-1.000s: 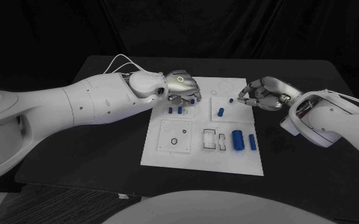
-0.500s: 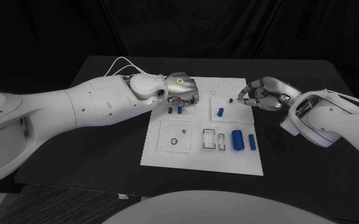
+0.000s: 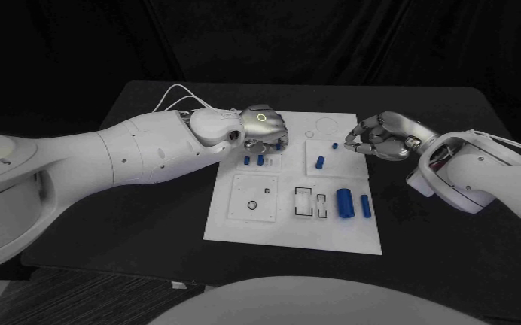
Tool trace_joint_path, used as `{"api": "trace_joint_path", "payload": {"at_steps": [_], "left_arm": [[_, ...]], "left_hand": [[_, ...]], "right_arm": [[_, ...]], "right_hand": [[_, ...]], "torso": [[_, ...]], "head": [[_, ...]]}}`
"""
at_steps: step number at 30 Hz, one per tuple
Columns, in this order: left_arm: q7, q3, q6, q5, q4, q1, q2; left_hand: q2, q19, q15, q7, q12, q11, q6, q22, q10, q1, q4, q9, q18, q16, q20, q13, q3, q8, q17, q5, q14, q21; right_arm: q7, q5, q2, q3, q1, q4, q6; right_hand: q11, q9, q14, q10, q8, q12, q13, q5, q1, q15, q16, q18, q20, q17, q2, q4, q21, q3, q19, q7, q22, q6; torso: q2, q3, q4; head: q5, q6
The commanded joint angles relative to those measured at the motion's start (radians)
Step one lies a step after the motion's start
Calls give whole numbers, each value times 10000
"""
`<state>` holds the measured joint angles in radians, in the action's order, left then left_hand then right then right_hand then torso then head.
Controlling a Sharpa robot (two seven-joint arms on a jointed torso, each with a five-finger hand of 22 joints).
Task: Assemble the parts on the task board
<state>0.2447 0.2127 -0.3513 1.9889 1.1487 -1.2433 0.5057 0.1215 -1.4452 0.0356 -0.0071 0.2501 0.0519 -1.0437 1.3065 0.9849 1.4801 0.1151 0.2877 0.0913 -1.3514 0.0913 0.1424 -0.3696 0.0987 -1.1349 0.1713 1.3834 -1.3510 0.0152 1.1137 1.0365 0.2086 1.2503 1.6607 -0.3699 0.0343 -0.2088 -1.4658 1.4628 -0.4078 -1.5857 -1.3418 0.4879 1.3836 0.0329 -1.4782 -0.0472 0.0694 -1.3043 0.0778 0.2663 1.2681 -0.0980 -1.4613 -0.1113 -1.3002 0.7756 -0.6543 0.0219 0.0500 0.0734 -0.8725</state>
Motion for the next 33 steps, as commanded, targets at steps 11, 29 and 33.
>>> {"api": "trace_joint_path", "payload": {"at_steps": [11,29,33], "left_arm": [[-8,-11,-304,12,-72,54,-27],[-378,-15,-661,-54,1259,-614,1219],[-446,-15,-337,-197,1641,-873,1588]], "left_hand": [[-188,146,12,17,-346,29,-339,1897,567,122,-138,-206,-357,24,-41,-287,-374,27,205,-131,100,191],[-47,38,0,158,-557,-107,-468,1931,1361,31,-203,-406,-383,-7,-54,-422,-403,-213,202,-817,233,102],[-60,39,-1,160,-598,-112,-453,1930,1360,2,-170,-427,-383,0,-52,-432,-407,-241,214,-872,228,108]], "right_arm": [[176,11,-4,-5,-21,3,139],[174,11,-25,-5,-29,-65,184],[185,11,-75,-5,-46,-118,223]], "right_hand": [[-34,-8,-757,1080,-226,149,-2290,146,480,70,171,-243,-31,-1611,135,58,-260,83,33,-16,-1753,45],[-29,-7,-749,1080,-225,149,-2290,144,488,67,195,-251,-29,-1588,143,60,-304,93,51,-20,-1741,42],[-25,-8,-744,1080,-230,149,-2290,145,500,64,211,-257,-27,-1573,161,62,-335,112,65,-21,-1732,48]], "torso": [[0,0,0],[2,1,1],[5,2,15]], "head": [[37,-2],[86,-2],[114,-2]]}}
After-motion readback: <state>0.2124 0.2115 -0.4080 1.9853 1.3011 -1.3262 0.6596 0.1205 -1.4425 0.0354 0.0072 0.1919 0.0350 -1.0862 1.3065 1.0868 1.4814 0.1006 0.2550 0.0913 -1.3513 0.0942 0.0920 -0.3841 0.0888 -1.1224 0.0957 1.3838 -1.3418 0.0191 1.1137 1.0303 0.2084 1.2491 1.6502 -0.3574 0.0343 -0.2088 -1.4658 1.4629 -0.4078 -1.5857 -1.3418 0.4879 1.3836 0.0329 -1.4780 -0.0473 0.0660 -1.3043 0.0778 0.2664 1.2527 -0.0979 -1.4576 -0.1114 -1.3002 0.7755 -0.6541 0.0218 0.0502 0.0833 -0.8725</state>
